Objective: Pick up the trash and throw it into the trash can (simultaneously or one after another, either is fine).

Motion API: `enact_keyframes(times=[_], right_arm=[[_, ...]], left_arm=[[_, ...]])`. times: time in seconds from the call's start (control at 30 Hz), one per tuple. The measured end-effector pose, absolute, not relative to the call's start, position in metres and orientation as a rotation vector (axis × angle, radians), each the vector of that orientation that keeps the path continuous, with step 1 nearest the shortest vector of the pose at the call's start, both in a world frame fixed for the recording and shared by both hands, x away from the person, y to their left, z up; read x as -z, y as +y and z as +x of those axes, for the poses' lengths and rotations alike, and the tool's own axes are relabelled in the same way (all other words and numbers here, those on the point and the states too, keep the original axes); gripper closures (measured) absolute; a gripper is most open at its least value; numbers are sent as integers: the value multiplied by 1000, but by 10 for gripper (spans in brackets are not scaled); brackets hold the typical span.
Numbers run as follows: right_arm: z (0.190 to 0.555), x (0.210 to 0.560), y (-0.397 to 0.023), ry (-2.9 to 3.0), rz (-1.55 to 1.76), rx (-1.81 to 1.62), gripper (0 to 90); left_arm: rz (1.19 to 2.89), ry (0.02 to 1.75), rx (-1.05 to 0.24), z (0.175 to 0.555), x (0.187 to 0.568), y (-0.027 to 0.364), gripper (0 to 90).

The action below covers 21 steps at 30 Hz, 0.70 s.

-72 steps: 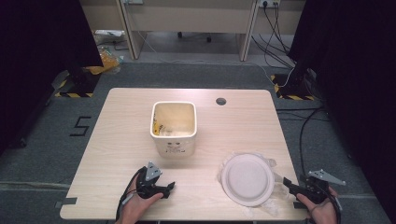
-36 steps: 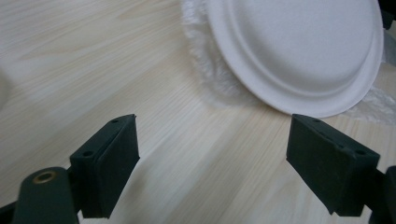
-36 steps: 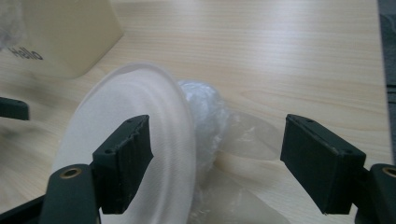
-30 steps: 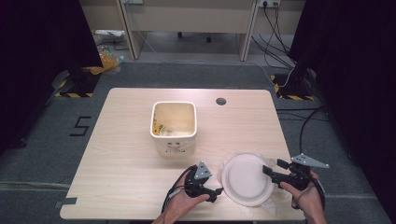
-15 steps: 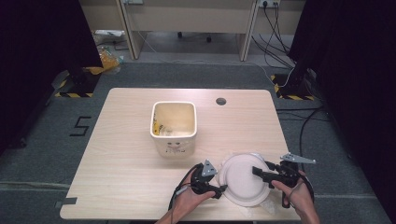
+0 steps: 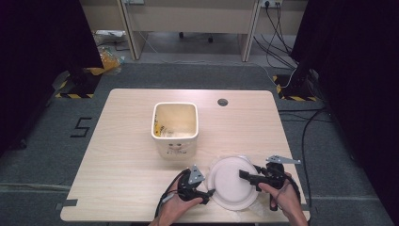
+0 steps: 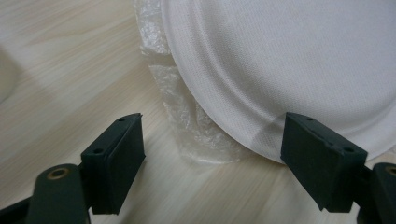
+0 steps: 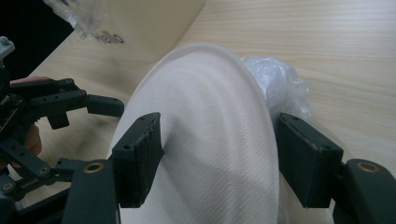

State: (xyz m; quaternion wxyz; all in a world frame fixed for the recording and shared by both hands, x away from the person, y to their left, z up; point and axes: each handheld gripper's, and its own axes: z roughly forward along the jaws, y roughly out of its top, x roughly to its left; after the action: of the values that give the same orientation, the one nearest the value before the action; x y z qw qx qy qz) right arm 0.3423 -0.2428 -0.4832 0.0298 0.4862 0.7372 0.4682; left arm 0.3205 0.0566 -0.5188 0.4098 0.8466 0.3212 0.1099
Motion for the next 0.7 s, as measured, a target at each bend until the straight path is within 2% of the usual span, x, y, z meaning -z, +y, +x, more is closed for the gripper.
enact_keyframes(times=[0.4,0.7], right_arm=[[340,484,-180,2365,1430,-1459,344],[342,485,-152,2440,1377,-1474,333]], left_arm=[[2131,890,-370,304,518,116,209],[2107,949,-366,298,519,150,204]])
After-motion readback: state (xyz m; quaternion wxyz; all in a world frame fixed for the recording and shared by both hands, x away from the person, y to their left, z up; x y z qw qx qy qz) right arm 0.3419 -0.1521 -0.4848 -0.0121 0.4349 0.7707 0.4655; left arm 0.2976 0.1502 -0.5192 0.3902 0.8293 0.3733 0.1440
